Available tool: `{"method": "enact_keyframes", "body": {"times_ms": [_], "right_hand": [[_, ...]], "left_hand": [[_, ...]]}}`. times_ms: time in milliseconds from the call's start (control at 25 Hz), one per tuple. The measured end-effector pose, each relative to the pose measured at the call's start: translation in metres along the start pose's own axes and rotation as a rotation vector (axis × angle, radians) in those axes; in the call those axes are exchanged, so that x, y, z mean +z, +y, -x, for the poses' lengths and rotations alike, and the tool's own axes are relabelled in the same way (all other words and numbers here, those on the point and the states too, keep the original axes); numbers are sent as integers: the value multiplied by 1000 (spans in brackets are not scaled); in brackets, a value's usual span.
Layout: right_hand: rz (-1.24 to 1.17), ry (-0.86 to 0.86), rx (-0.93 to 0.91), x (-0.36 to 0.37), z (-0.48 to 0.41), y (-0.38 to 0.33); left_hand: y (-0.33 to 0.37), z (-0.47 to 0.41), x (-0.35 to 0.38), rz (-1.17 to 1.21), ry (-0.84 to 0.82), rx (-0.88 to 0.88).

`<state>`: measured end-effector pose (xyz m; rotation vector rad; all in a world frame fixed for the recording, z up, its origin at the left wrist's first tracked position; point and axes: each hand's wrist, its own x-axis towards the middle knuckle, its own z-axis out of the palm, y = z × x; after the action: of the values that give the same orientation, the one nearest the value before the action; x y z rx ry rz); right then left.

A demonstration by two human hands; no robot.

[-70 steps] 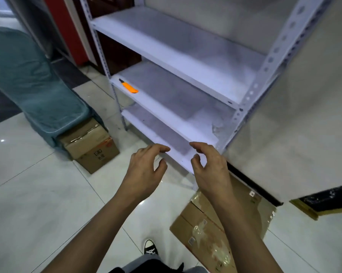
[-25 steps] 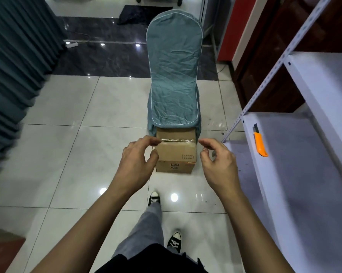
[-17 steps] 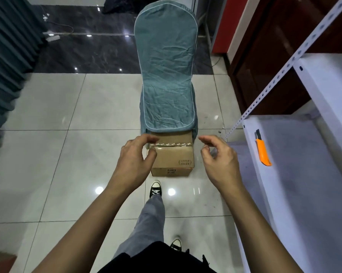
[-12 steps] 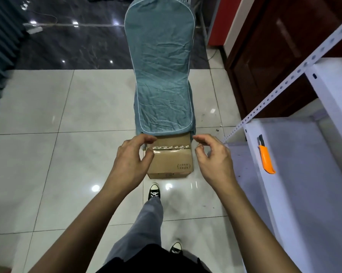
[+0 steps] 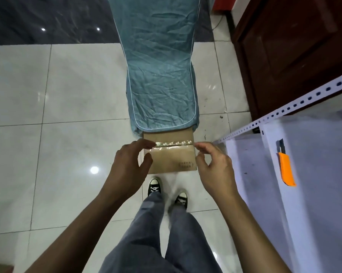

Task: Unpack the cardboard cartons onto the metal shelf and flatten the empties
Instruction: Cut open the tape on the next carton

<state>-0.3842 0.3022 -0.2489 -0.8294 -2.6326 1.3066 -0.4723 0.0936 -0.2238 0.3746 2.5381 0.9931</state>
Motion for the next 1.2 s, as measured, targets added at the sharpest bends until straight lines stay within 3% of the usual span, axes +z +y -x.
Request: {"method": "enact_keyframes", "body": {"times_ms": [400,880,1200], "right_hand": [[103,-186,37,63,-84,110],[240,-280,67,163,-163,259],[335,-352,138,221,-184,323]], "left_hand": [[-63,-78,107,10,-48,-132],[-175,-150,224,-10,-76,-204],[-253,-193,295,-130,-107,-234]]}}
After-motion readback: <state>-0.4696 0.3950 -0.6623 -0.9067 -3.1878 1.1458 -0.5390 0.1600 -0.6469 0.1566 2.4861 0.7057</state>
